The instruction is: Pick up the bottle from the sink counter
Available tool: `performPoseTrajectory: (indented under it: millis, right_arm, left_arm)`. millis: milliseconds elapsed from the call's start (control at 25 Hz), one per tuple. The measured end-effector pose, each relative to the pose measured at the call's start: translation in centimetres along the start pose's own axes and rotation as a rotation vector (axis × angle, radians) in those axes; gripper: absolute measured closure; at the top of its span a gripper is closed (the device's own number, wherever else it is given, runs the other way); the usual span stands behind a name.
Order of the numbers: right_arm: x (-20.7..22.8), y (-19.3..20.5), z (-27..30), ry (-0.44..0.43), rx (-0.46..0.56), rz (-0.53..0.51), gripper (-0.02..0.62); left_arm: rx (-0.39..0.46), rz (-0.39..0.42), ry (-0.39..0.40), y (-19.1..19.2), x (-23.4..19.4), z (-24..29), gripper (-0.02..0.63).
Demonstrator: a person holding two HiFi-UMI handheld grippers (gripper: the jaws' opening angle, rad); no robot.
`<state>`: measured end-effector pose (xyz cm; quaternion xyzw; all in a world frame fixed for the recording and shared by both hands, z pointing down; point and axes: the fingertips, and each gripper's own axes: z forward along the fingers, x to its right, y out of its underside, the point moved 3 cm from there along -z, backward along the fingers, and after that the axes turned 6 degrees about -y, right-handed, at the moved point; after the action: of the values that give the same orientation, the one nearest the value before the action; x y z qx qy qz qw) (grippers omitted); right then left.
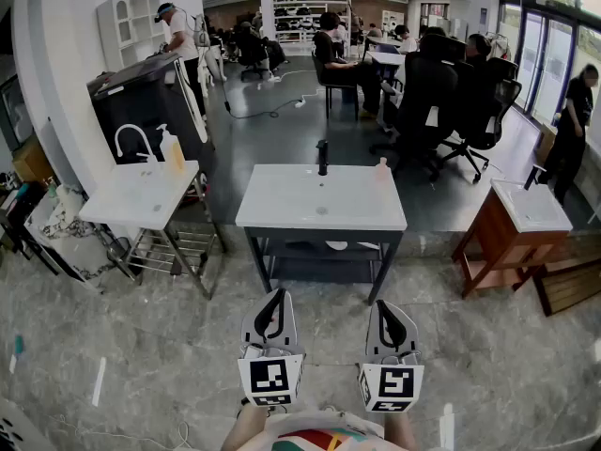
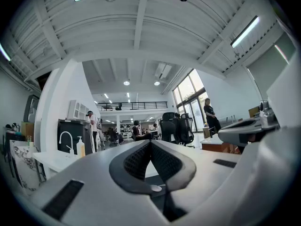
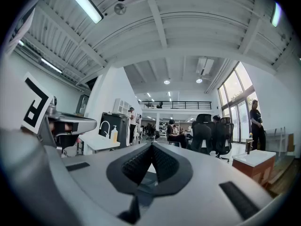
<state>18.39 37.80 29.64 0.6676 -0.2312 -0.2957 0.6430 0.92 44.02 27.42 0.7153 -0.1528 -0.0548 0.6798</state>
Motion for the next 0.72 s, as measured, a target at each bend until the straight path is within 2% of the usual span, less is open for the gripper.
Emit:
performPoseTrajectory:
  millis: [720]
  right_arm:
    - [1.2,0.6,1.5,-0.035,0.025,0.018,0.583]
  left_arm:
    - [-0.004,0.023,-0.007,0.3,0.8,2.3,0.588]
